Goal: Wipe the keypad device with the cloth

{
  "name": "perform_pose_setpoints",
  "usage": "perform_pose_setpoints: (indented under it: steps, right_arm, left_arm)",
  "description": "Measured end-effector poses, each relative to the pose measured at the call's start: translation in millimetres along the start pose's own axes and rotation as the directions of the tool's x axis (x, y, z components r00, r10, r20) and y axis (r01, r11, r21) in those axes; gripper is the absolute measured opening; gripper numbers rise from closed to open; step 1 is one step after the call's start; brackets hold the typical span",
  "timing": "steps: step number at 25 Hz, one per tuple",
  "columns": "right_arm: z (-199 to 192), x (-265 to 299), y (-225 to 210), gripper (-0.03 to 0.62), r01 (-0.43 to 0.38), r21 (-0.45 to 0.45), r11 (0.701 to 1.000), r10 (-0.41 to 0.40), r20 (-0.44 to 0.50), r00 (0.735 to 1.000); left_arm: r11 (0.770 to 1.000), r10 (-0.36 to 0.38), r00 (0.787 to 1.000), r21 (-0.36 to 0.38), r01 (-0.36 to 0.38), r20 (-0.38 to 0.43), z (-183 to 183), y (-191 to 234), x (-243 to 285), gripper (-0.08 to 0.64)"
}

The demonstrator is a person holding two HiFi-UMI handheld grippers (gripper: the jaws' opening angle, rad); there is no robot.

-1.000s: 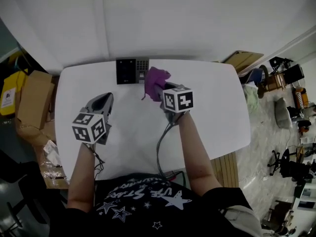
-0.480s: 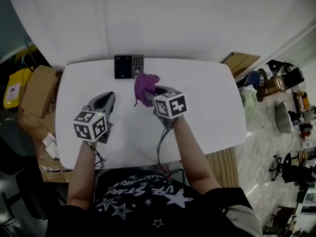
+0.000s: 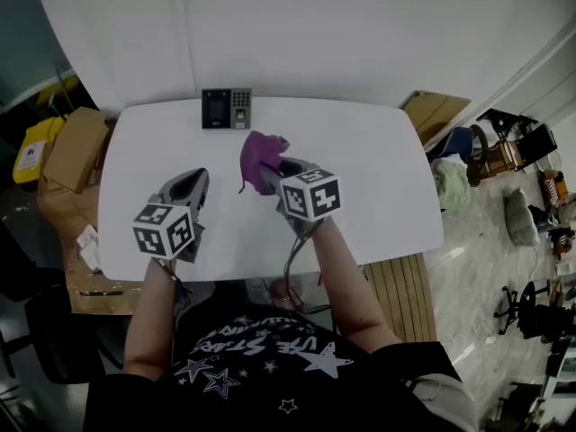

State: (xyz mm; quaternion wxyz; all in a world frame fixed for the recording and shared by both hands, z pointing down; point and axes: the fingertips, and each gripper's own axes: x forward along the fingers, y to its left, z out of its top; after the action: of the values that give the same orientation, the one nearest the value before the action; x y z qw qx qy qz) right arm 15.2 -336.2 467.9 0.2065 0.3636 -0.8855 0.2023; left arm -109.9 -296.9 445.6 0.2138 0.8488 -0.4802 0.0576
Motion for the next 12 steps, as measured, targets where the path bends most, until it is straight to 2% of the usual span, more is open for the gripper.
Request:
perform_pose_setpoints:
  steps: [12]
  right_arm:
    - [-66,-98,40,0.095,-0.053,-0.012,0.999,0.053,-0.008,0.999]
  left_arm:
    - [0.999,0.039,0.999,-0.009,-0.039,0.021,-51,-94,-66,0.006]
